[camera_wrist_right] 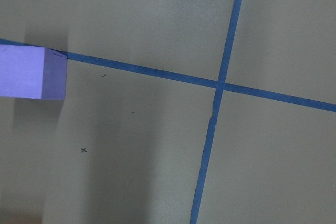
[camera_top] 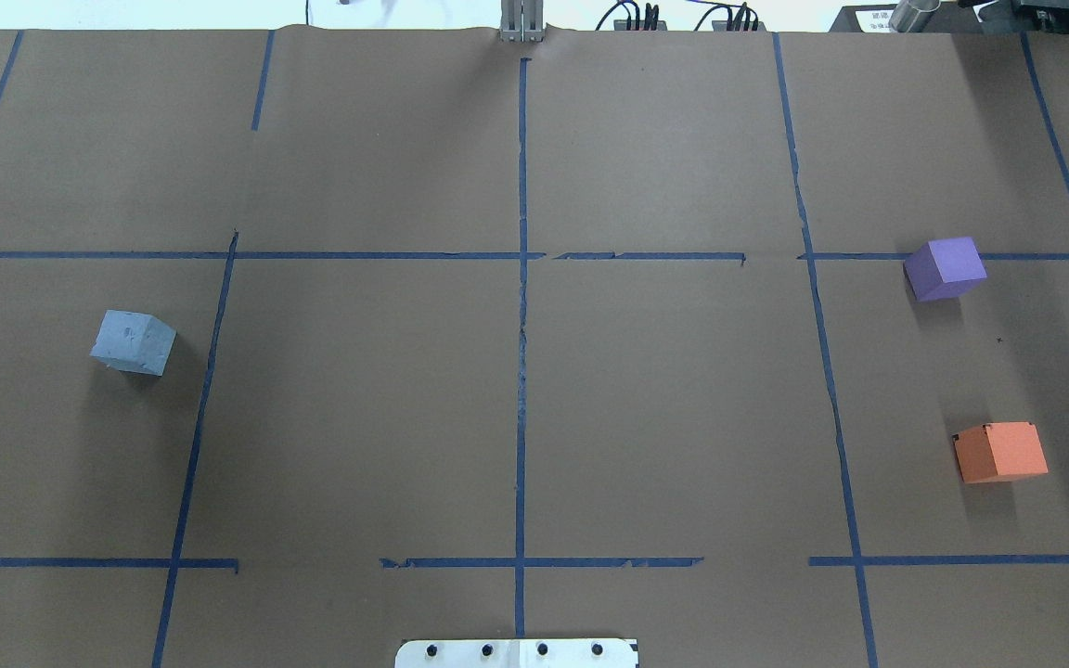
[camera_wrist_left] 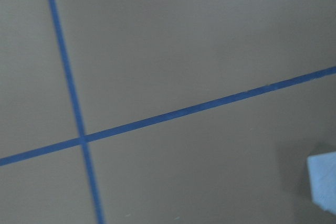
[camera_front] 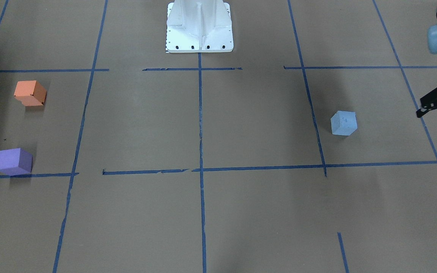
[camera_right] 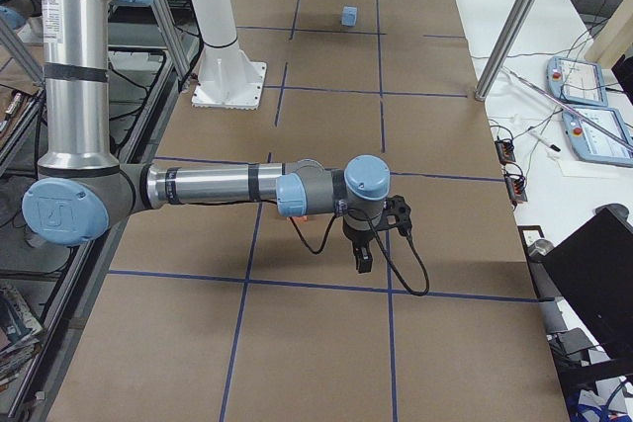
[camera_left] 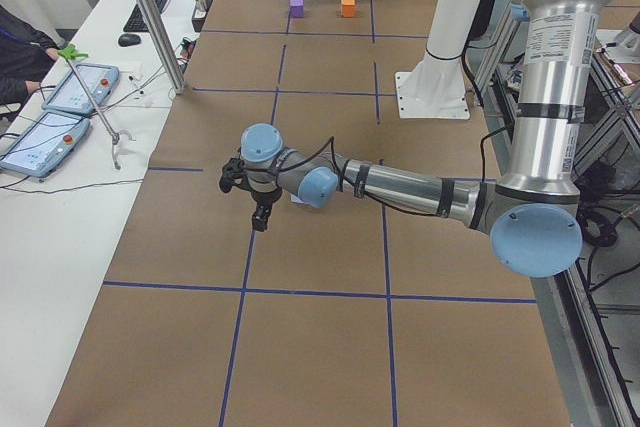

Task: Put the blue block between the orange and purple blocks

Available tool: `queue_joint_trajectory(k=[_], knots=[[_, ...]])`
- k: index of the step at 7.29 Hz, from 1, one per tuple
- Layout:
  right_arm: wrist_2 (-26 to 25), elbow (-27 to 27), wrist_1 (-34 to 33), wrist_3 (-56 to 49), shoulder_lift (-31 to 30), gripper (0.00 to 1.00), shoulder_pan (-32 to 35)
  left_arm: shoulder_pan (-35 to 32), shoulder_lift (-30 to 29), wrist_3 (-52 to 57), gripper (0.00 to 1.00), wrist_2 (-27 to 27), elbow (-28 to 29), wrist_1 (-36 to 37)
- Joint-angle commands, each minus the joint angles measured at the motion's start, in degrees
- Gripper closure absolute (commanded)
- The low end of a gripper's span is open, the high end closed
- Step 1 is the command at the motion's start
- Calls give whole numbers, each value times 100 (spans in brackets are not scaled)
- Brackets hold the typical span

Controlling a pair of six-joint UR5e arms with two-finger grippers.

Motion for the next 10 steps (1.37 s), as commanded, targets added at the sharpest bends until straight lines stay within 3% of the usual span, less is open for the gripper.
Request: queue_joint_trajectory(k=[1,3,7,8,9,10], knots=[[0,1,0,4,0,0,0,1153,-217,-1817,0,597,-77,-537],[0,-8,0,-5,0,0,0,1999,-376,-2358,0,1502,-25,-537],[9,-26,0,-5,0,0,0,2345,-367,-2324,0,1629,194,-545],[0,-26,0,-5,0,0,-9,2345,-376,-2306,4,1638,230,-554],[0,-43,0,-5,0,0,0,2354,-385,-2297,69,1629,222,-546],[9,-43,0,-5,0,0,0,2345,-429,-2280,78,1620,213,-528]])
